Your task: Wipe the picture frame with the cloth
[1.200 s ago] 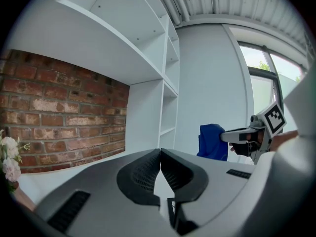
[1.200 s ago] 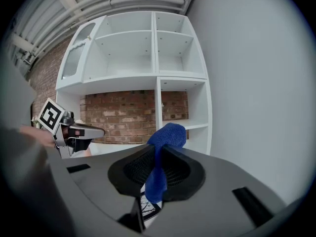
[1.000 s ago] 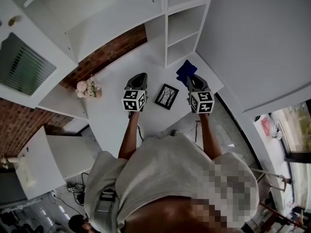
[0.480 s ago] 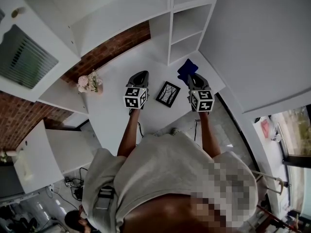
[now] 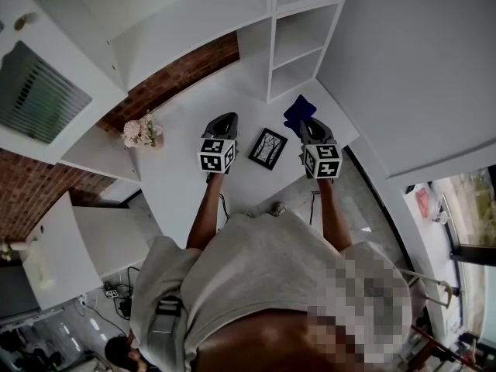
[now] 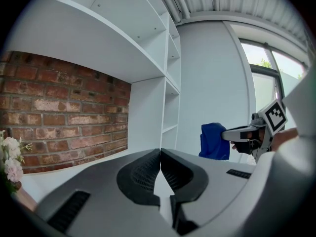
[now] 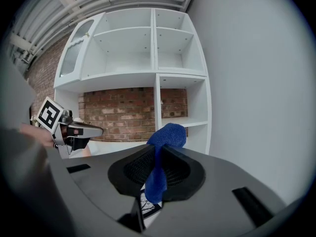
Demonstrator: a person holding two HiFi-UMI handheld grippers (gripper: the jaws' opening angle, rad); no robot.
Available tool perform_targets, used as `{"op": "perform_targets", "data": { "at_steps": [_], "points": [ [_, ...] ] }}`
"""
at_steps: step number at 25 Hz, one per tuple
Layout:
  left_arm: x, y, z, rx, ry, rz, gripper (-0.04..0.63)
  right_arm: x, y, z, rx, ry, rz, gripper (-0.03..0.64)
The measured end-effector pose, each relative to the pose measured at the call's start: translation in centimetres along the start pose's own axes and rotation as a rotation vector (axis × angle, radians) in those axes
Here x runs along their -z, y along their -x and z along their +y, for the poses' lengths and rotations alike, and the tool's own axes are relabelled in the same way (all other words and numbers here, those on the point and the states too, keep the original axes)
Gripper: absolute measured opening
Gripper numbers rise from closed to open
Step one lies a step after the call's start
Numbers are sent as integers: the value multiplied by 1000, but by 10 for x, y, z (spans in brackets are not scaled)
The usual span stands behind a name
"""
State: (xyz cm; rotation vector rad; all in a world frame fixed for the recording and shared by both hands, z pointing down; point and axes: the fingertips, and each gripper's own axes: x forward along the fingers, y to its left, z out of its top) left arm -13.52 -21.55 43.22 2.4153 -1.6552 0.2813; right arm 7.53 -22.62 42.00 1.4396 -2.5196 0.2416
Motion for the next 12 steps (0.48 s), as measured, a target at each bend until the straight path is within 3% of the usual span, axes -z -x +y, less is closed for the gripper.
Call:
{"op": "perform_targets", "data": {
  "at_steps": [12],
  "points": [
    [-3, -2, 1, 9, -1, -3, 17, 1, -2, 0, 9, -11, -5, 58]
  ]
}}
